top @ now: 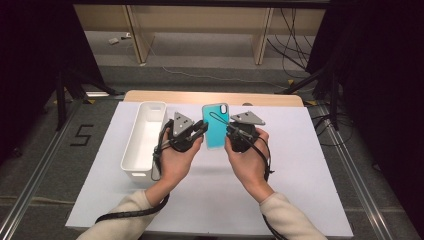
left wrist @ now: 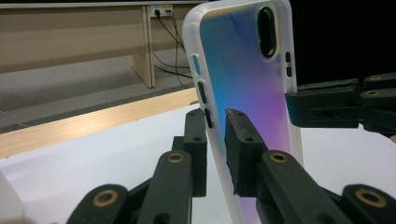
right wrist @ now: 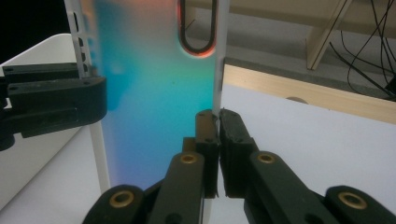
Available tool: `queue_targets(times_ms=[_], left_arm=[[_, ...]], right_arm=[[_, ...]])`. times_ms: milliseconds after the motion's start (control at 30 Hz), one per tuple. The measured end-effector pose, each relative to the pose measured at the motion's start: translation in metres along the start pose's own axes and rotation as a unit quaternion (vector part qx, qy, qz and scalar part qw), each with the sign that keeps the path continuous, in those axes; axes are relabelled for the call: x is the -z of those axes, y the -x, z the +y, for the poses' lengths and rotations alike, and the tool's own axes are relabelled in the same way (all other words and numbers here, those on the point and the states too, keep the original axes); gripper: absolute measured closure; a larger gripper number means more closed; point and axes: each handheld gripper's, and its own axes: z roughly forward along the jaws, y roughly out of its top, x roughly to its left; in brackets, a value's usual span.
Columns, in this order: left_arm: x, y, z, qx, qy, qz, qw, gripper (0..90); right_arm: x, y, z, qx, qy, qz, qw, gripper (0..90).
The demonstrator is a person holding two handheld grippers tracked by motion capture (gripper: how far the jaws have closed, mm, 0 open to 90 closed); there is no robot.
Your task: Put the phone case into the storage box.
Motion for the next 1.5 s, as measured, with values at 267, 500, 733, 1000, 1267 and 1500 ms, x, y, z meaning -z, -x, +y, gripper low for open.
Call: queue_targets(times_ms=[267, 500, 733, 1000, 1267, 1500], left_arm=[[0.0, -0.002, 0.0, 0.002, 0.006, 0.002, 1.0, 80.9], [0.001, -0.004, 0.001, 0.007, 0.012, -0.001, 0.9999, 83.1], [0.002, -0.006, 0.002, 0.011, 0.019, -0.003, 0.9998, 84.4], [0.003, -0.008, 0.004, 0.011, 0.026, -0.008, 0.9996, 85.0], [0.003, -0.012, 0.004, 0.013, 0.029, -0.005, 0.9995, 85.3], [0.003, -0.015, 0.003, 0.012, 0.028, 0.001, 0.9995, 85.4]], right_arm=[[0.002, -0.002, 0.0, -0.001, 0.003, 0.004, 1.0, 87.0], [0.002, -0.003, -0.001, 0.003, 0.005, -0.001, 1.0, 86.5], [0.002, -0.003, -0.001, 0.0, 0.005, 0.007, 1.0, 85.6], [0.003, -0.004, -0.001, 0.002, 0.011, 0.01, 0.9999, 84.4], [0.001, -0.003, -0.002, 0.002, 0.015, 0.021, 0.9997, 75.8], [0.002, 0.0, -0.001, 0.011, 0.032, 0.039, 0.9987, 62.2]])
